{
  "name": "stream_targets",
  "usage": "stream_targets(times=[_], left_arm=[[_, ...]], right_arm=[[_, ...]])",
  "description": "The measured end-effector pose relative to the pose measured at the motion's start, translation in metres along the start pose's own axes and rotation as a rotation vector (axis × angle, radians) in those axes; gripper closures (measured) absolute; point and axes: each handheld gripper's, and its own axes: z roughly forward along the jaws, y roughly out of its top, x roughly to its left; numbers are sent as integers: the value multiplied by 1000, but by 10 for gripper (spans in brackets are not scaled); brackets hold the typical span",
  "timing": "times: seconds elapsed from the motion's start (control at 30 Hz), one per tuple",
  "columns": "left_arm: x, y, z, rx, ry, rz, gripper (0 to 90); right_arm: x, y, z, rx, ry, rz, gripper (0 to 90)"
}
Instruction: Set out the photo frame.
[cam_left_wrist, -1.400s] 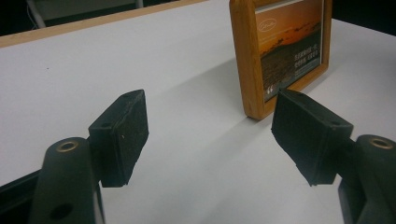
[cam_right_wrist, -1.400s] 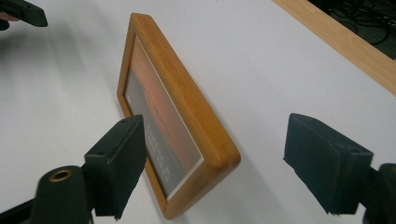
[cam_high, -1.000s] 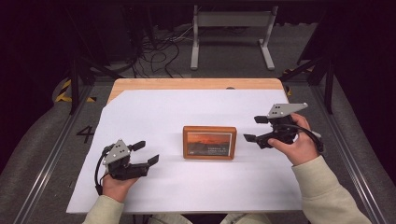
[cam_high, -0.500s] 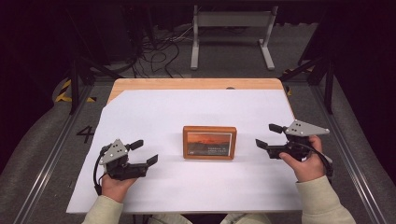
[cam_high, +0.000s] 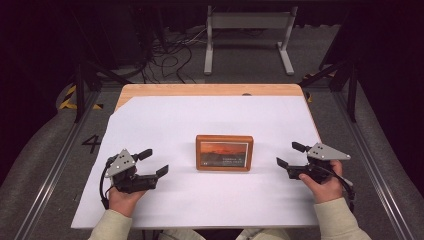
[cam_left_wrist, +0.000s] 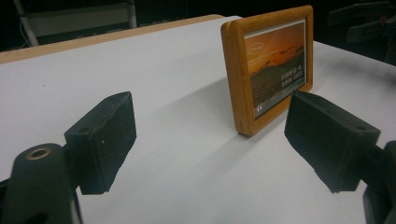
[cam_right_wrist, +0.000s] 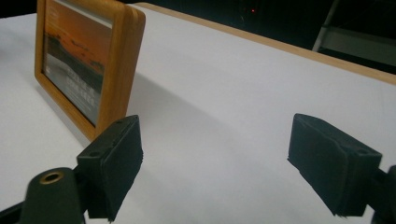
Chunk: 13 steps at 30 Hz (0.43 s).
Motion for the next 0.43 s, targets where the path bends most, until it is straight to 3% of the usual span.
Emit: stream_targets(times=[0.13,0.33,0.43], left_arm=[[1,-1,0,0,3,-2,170],[1,-1,1,6,5,-9,171],[1,-1,2,31,37,1,180]], right_arm=[[0,-7,3,23,18,7,156],[1,-6,3,6,17,4,156],[0,-6,3,14,8,6,156]])
